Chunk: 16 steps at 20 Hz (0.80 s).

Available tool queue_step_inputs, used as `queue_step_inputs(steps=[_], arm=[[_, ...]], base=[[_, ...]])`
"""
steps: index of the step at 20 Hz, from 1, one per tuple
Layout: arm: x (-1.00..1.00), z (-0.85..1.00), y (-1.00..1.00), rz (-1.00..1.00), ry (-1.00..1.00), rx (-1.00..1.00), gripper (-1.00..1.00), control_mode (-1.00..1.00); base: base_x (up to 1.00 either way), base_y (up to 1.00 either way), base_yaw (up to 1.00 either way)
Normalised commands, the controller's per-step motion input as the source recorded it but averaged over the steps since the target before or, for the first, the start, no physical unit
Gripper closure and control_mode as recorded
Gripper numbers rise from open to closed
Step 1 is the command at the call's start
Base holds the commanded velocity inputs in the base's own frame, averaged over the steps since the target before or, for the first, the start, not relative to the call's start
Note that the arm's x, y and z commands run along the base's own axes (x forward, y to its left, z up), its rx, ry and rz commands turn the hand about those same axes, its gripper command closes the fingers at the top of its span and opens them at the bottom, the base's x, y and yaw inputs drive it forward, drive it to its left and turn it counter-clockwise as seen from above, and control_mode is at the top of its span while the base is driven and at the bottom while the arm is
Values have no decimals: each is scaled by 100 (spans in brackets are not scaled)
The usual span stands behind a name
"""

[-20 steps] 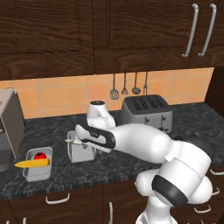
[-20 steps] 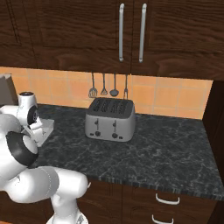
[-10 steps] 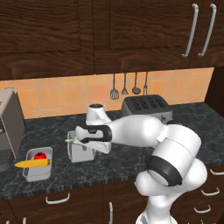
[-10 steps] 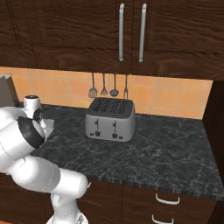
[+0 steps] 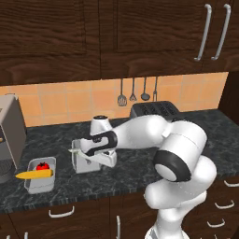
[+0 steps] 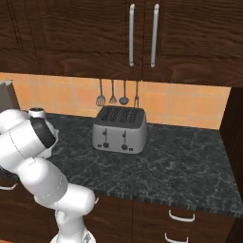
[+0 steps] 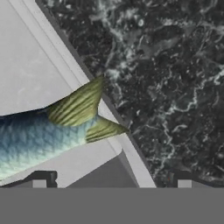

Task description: Take the meat container that has the fish and place it on the second highest rack of the freezer. Then take the vegetable container that has the corn and tomato and place it on the highest rack of the freezer.

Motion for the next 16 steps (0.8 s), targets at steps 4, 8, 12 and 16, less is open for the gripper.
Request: queue_step_inputs(steps=[4, 8, 12, 16], arm=[[7, -33, 29, 0, 9, 0, -100, -100], [1, -34, 19, -1, 10, 0, 100, -100], [-3, -35, 0, -6, 9, -1, 100, -100], [-34, -33, 0, -14, 9, 0, 100, -100]], base=[[0, 0, 0], [0, 0, 0], [0, 0, 0], [0, 0, 0]])
